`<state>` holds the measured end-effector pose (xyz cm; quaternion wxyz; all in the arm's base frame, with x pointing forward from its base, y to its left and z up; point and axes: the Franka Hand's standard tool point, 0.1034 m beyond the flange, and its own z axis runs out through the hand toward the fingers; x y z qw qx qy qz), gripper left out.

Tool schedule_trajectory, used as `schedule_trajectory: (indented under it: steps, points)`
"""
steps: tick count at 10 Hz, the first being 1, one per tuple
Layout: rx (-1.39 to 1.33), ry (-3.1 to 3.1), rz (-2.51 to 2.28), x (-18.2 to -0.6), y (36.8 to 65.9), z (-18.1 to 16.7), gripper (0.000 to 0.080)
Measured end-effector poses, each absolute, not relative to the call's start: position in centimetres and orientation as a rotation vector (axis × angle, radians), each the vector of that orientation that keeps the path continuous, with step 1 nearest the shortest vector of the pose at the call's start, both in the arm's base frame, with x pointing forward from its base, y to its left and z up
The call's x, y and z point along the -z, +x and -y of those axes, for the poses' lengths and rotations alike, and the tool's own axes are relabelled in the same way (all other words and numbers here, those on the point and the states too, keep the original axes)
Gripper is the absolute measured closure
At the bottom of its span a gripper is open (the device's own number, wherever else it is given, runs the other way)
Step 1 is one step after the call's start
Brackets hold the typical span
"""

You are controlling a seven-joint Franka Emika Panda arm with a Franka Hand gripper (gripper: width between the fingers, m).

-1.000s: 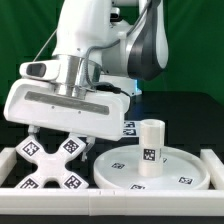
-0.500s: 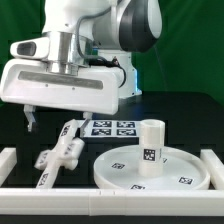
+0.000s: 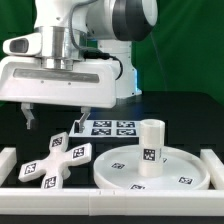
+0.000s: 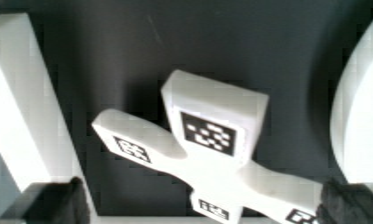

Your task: Assemble round table

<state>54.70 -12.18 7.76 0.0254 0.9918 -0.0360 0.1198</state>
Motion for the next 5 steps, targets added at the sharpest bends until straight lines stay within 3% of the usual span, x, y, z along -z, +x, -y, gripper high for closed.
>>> schedule_trajectory:
  steps: [2, 5]
  points:
    - [-0.309, 3.131, 0.102, -9.3, 57.1, 11.5, 0.0151]
    - [-0.215, 3.192, 0.145, -9.6, 59.8, 11.2, 0.0151]
